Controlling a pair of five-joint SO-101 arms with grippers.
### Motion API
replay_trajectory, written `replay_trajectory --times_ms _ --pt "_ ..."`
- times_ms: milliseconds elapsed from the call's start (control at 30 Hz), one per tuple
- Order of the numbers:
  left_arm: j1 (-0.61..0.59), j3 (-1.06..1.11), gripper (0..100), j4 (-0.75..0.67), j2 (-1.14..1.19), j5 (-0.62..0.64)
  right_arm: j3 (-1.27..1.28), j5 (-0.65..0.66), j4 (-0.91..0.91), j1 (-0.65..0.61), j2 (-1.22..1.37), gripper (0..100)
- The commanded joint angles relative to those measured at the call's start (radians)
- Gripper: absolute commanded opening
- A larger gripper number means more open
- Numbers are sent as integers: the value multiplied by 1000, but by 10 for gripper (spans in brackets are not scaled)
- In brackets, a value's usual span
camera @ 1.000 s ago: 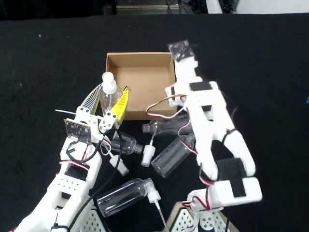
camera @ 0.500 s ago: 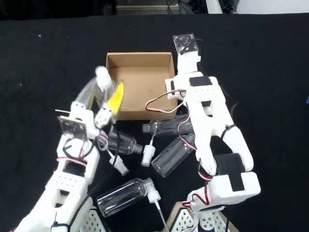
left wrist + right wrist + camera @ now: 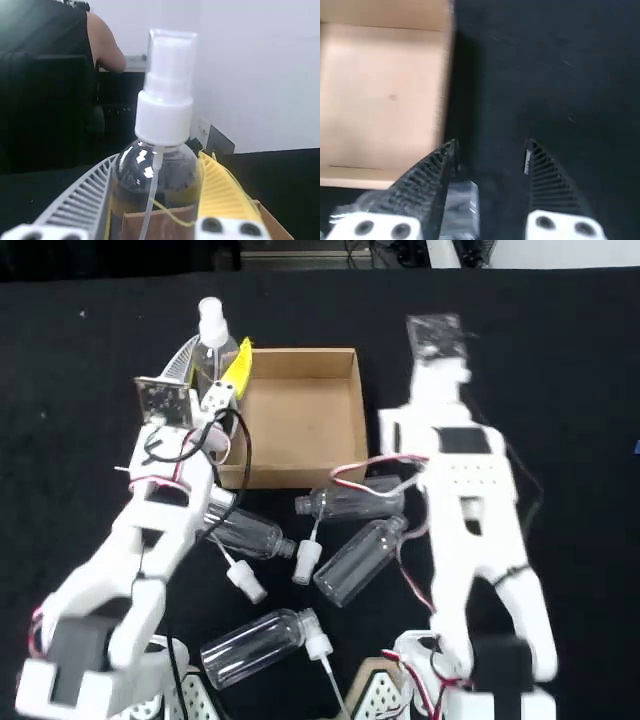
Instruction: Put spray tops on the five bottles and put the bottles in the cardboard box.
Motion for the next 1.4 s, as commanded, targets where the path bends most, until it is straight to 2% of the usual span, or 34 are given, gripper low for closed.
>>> replay_trajectory --times_ms 0,100,267,1067,1133,1300,1367 --pt "1 -97 47 -213 140 3 111 -6 -35 87 -140 191" --pt "21 -108 47 -324 238 3 231 -37 -152 86 -154 191" --pt "19 -203 47 -336 393 3 355 -46 -292 87 -154 191" --pt "-28 -553 52 -338 833 3 383 -44 -310 86 -153 191" --pt "-28 -576 80 -338 867 3 383 -44 -310 86 -153 191" --pt "-25 -593 259 -338 899 3 381 -44 -310 86 -153 191" --pt "-27 -591 282 -338 899 3 381 -44 -310 86 -153 191"
